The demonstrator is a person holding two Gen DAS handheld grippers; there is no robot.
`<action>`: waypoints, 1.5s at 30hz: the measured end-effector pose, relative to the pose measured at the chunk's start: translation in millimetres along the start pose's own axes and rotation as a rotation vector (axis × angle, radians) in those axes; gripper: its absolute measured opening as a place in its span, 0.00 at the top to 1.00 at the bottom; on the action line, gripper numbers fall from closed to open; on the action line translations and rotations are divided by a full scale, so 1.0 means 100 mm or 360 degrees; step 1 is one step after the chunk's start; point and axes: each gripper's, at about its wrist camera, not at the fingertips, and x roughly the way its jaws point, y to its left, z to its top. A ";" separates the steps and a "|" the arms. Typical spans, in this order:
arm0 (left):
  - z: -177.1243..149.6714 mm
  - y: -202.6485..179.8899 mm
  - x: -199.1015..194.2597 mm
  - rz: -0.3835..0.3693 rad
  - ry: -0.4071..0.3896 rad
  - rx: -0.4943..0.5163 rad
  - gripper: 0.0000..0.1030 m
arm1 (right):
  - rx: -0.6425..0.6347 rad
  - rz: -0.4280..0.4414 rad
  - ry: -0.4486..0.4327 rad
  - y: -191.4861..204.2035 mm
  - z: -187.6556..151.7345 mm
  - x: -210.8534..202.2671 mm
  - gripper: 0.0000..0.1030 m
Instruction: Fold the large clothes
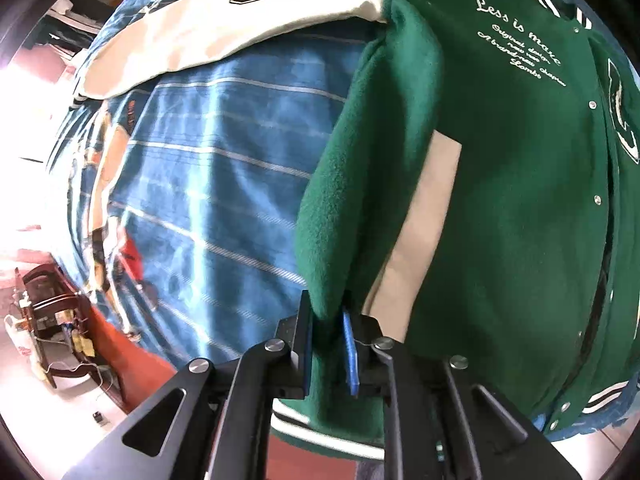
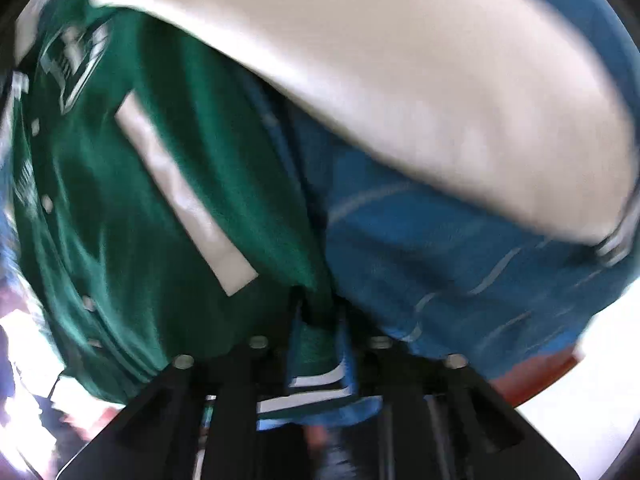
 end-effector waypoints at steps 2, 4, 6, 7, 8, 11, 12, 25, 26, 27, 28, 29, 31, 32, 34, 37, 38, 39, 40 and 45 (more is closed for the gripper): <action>-0.02 0.03 -0.14 0.0099 -0.0039 -0.0004 0.87 | -0.0148 -0.0094 -0.0143 0.24 -0.09 -0.26 0.44; -0.08 -0.03 -0.38 0.0166 -0.0139 0.0009 0.80 | -0.0283 -0.0117 -0.0275 0.51 -0.24 -0.52 0.39; -0.14 -0.16 -0.60 0.0191 -0.0226 0.0009 0.30 | -0.0387 -0.0046 -0.0288 0.78 -0.37 -0.63 0.39; -0.16 -0.23 -0.66 0.0182 -0.0257 0.0000 0.00 | -0.0424 -0.0014 -0.0286 0.91 -0.43 -0.64 0.39; -0.17 -0.31 -0.71 0.0171 -0.0281 -0.0006 0.00 | -0.0467 0.0035 -0.0269 1.08 -0.51 -0.63 0.39; -0.24 -0.63 -0.66 0.0113 -0.0272 0.0017 0.00 | -0.0542 0.0123 -0.0170 1.66 -0.62 -0.39 0.39; -0.25 -0.77 -0.59 0.0103 -0.0256 0.0032 0.00 | -0.0540 0.0156 -0.0130 1.79 -0.64 -0.28 0.39; -0.41 -1.20 0.30 0.0176 -0.0162 0.0166 0.00 | -0.0416 0.0083 0.0025 2.38 -0.99 0.33 0.89; -0.41 -1.20 0.31 0.0165 -0.0171 0.0168 0.00 | -0.0422 0.0127 0.0037 2.39 -1.03 0.28 0.89; -0.40 -1.18 0.33 0.0141 -0.0187 0.0159 0.00 | -0.0449 0.0165 0.0048 2.43 -1.08 0.24 0.89; -0.39 -1.16 0.34 0.0112 -0.0203 0.0142 0.00 | -0.0498 0.0201 0.0062 2.49 -1.15 0.20 0.89; -0.40 -1.15 0.35 0.0095 -0.0217 0.0131 0.00 | -0.0532 0.0200 0.0076 2.53 -1.19 0.20 0.87; -0.39 -1.10 0.37 0.0048 -0.0277 0.0080 0.00 | -0.0575 0.0178 0.0153 2.52 -1.19 0.32 0.84; -0.38 -1.10 0.37 0.0039 -0.0290 0.0064 0.00 | -0.0559 0.0216 0.0187 2.47 -1.16 0.35 0.80; -0.35 -1.09 0.38 0.0023 -0.0284 0.0052 0.00 | -0.0460 0.0428 0.0301 2.27 -1.07 0.31 0.63; -0.23 -1.03 0.32 -0.0009 -0.0177 0.0062 0.00 | -0.0352 0.0593 0.0278 1.94 -0.98 0.03 0.36; -0.15 -0.97 0.25 -0.0012 -0.0161 0.0048 0.00 | -0.0316 0.0627 0.0220 1.75 -0.95 -0.15 0.34; -0.13 -0.91 0.13 -0.0020 -0.0170 0.0024 0.00 | -0.0273 0.0657 0.0159 1.55 -0.91 -0.31 0.33; -0.11 -0.88 0.01 -0.0027 -0.0193 0.0012 0.00 | -0.0203 0.0671 0.0093 1.32 -0.87 -0.46 0.31; 0.06 -1.11 -0.76 0.0057 -0.0325 0.0084 0.00 | 0.0286 0.0678 -0.0201 0.01 -0.60 -0.98 0.29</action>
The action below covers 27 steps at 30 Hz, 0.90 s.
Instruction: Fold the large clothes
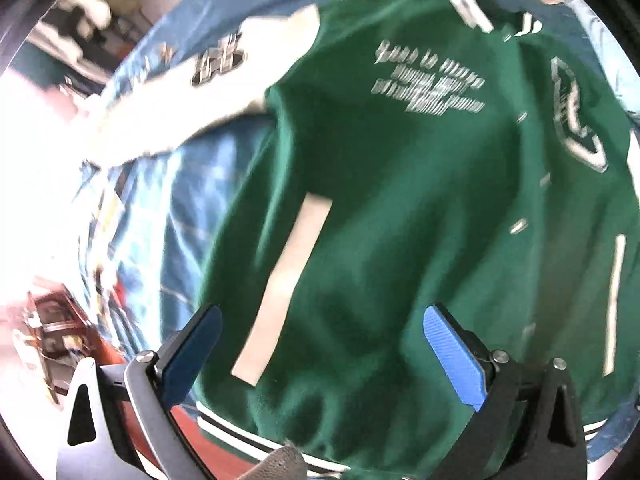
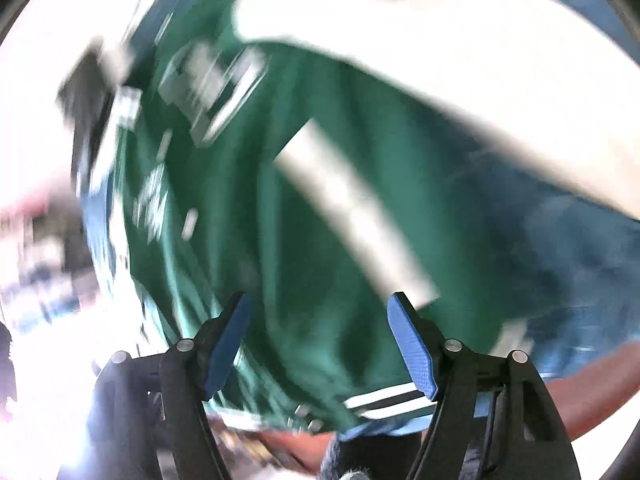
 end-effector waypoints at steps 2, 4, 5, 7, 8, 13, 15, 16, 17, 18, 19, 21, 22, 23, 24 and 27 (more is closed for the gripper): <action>0.12 -0.34 -0.17 -0.0035 -0.0025 0.0057 0.00 | 0.0189 -0.0043 -0.0186 -0.56 0.34 -0.37 0.29; 0.24 -0.76 -0.25 -0.0116 -0.0035 0.0132 0.00 | 0.0395 -0.0156 -0.0342 -1.14 0.50 -0.70 0.29; 0.26 -1.02 -0.27 -0.0155 -0.0032 0.0176 0.00 | 0.0487 -0.0178 -0.0375 -1.38 0.59 -0.81 0.29; 0.27 -1.49 -0.22 -0.0189 -0.0033 0.0254 0.00 | 0.0777 -0.0168 -0.0452 -1.99 0.58 -0.97 0.29; 0.27 -1.81 -0.16 -0.0221 -0.0016 0.0316 0.00 | 0.0863 -0.0147 -0.0455 -2.14 0.59 -0.93 0.29; 0.24 -2.74 0.15 -0.0095 0.0020 0.0540 0.00 | 0.1378 0.0122 -0.0414 -3.01 0.54 -0.64 0.29; 0.25 -2.97 0.22 -0.0053 0.0015 0.0603 0.00 | 0.1383 0.0141 -0.0492 -3.04 0.58 -0.63 0.32; 0.27 -3.04 0.22 -0.0032 -0.0001 0.0622 0.00 | 0.1334 0.0089 -0.0591 -3.00 0.61 -0.71 0.45; 0.29 -3.10 0.20 -0.0023 -0.0021 0.0640 0.00 | 0.1293 0.0023 -0.0625 -2.95 0.65 -0.75 0.65; 0.32 -3.18 0.13 -0.0024 -0.0057 0.0662 0.00 | 0.1231 -0.0066 -0.0663 -2.88 0.69 -0.82 0.72; 0.35 -3.23 0.06 -0.0021 -0.0093 0.0673 0.00 | 0.1180 -0.0091 -0.0710 -2.82 0.71 -0.90 0.78; 0.40 -3.32 -0.10 -0.0025 -0.0150 0.0689 0.00 | 0.1103 -0.0127 -0.0800 -2.72 0.71 -1.13 0.80; 0.43 -3.35 -0.17 -0.0039 -0.0167 0.0689 0.00 | 0.1085 -0.0110 -0.0870 -2.69 0.69 -1.29 0.80; 0.46 -3.39 -0.24 -0.0054 -0.0186 0.0685 0.00 | 0.1080 -0.0087 -0.0922 -2.67 0.71 -1.35 0.81; 0.48 -3.45 -0.31 -0.0074 -0.0204 0.0681 0.00 | 0.1055 -0.0037 -0.1021 -2.65 0.70 -1.52 0.81; 0.52 -3.62 -0.41 -0.0112 -0.0247 0.0696 0.00 | 0.0855 0.0017 -0.1190 -2.50 0.78 -1.99 0.81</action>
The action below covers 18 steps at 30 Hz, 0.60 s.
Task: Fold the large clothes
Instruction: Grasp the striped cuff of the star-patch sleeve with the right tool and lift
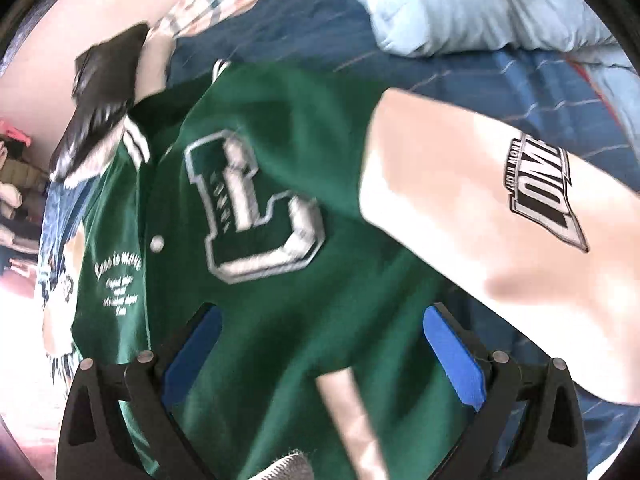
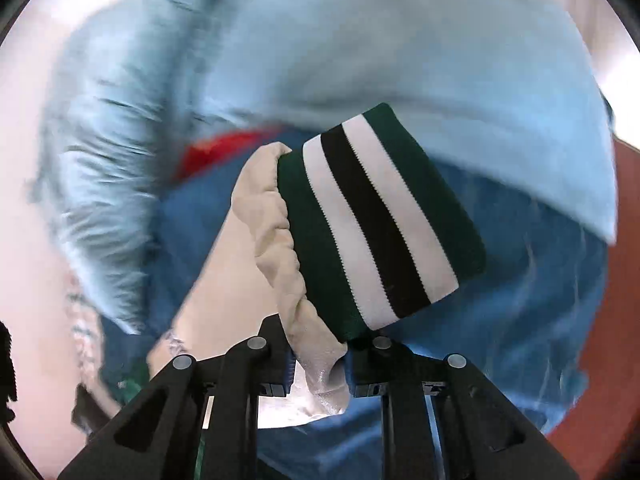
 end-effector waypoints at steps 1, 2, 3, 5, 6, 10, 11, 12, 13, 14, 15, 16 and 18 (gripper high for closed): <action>0.03 -0.02 0.01 -0.0005 -0.0002 0.0002 0.00 | -0.0031 0.0045 -0.0034 0.07 0.07 -0.09 0.81; 0.07 -0.08 0.03 -0.0024 0.0008 0.0010 0.00 | -0.0091 0.0062 -0.0067 0.15 0.13 -0.13 0.81; 0.11 -0.13 0.08 -0.0027 0.0020 0.0013 0.00 | -0.0142 0.0070 -0.0103 0.20 0.20 -0.12 0.81; 0.15 -0.17 0.19 -0.0039 0.0041 0.0006 0.00 | -0.0243 0.0043 -0.0119 0.20 0.33 0.13 0.71; 0.15 -0.20 0.25 -0.0033 0.0054 0.0016 0.00 | -0.0278 -0.0048 -0.0049 0.17 0.39 0.39 0.66; 0.12 -0.22 0.40 -0.0009 0.0084 0.0044 0.00 | 0.0166 -0.0053 0.0331 -0.46 0.53 1.07 0.57; 0.10 -0.21 0.41 -0.0005 0.0084 0.0045 0.00 | 0.0260 0.0045 0.0342 -0.58 0.51 1.09 0.54; 0.07 -0.18 0.46 0.0003 0.0088 0.0045 0.00 | 0.0297 0.0094 0.0350 -0.66 0.49 1.08 0.54; 0.05 -0.15 0.52 0.0019 0.0104 0.0047 0.00 | 0.0305 0.0108 0.0345 -0.67 0.47 1.10 0.53; 0.03 -0.12 0.58 0.0019 0.0128 0.0041 0.00 | 0.0324 0.0184 0.0352 -0.71 0.42 1.11 0.53; 0.01 -0.11 0.63 0.0001 0.0146 0.0026 0.00 | 0.0347 0.0236 0.0379 -0.71 0.37 1.16 0.53; -0.01 -0.07 0.67 -0.0017 0.0161 0.0004 0.00 | 0.0367 0.0275 0.0387 -0.68 0.31 1.24 0.52; -0.04 -0.02 0.76 -0.0046 0.0164 -0.0026 0.00 | 0.0337 0.0328 0.0369 -0.63 0.25 1.44 0.52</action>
